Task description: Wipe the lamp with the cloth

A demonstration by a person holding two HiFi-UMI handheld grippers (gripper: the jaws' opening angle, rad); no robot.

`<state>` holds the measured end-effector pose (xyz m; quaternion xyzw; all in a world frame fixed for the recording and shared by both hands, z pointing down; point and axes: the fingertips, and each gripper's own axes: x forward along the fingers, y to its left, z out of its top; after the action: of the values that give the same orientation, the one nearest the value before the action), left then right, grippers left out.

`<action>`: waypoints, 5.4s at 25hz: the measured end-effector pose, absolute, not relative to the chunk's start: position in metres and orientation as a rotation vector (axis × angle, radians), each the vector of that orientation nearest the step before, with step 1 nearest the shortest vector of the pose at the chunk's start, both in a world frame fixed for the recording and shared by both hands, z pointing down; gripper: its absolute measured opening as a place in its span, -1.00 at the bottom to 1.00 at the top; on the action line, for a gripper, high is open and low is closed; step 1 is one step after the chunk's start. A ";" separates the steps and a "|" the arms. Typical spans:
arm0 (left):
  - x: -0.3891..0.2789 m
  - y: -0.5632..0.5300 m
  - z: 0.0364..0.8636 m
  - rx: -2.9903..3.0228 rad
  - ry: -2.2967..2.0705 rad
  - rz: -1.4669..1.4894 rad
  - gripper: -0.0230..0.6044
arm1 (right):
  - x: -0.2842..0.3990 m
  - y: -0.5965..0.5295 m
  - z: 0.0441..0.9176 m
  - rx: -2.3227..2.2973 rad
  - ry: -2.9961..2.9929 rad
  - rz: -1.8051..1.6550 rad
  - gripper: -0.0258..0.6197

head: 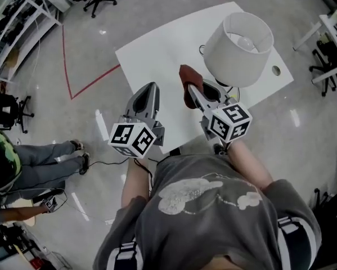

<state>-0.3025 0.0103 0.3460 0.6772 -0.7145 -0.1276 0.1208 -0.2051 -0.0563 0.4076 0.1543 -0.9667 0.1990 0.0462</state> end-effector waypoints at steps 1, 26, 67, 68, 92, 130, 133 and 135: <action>-0.307 0.007 0.345 2.008 -2.062 -0.365 -0.90 | -0.207 -0.062 0.403 0.555 -2.963 0.615 -0.65; -0.342 -0.103 0.278 2.491 -1.652 -0.349 -0.90 | -0.206 -0.168 0.289 1.889 -2.894 0.838 -0.65; -0.285 -0.101 0.313 2.362 -1.765 -0.234 -0.90 | -0.152 -0.116 0.298 1.389 -3.012 0.968 -0.65; -0.279 -0.101 0.310 2.361 -1.771 -0.238 -0.90 | -0.145 -0.118 0.299 1.372 -3.004 0.979 -0.65; -0.180 -0.057 0.386 1.992 -1.995 -0.169 -0.90 | -0.048 -0.115 0.424 0.824 -2.817 0.889 -0.65; -0.165 -0.106 0.339 1.952 -2.188 -0.255 -0.90 | 0.005 -0.199 0.345 0.409 -3.172 0.648 -0.65; -0.165 -0.105 0.339 1.870 -2.271 -0.243 -0.90 | 0.007 -0.205 0.364 0.300 -3.134 0.667 -0.65; -0.165 -0.102 0.339 1.796 -2.336 -0.244 -0.90 | 0.004 -0.206 0.375 0.198 -3.106 0.674 -0.65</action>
<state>-0.1649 -0.1025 0.3394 0.6048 -0.7867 -0.0821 0.0923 0.0042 -0.2058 0.3752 0.0623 -0.9751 0.2116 -0.0216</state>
